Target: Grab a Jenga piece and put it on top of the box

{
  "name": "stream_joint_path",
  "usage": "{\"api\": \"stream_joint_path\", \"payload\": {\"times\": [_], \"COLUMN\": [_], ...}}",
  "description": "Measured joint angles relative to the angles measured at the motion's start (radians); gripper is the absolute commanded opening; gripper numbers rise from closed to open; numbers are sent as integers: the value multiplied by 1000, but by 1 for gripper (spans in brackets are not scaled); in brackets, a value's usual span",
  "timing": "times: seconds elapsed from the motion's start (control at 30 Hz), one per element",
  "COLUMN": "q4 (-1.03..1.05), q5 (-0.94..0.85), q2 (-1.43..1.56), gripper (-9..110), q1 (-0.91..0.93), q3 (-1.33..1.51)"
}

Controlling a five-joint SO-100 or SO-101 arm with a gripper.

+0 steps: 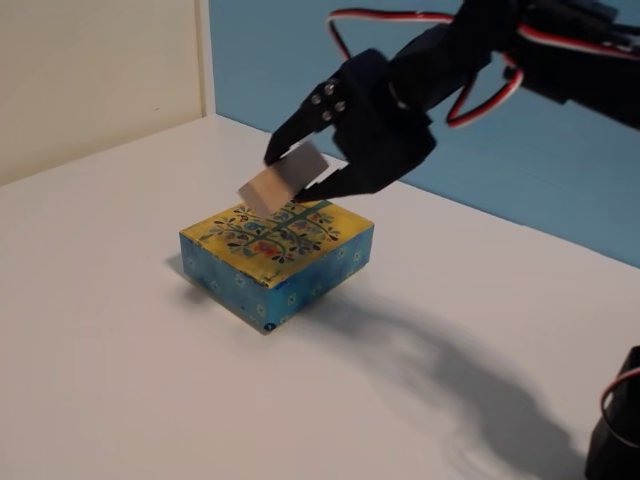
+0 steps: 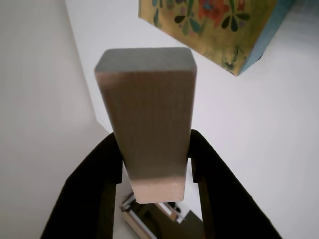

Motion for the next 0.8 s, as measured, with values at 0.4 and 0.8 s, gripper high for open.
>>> {"api": "stream_joint_path", "payload": {"times": [0.4,0.8], "q4": [-46,-72], "q5": [-12,-44], "q2": [-77,-126], "gripper": [0,1], "q1": [-6,43], "q3": [0,-14]}}
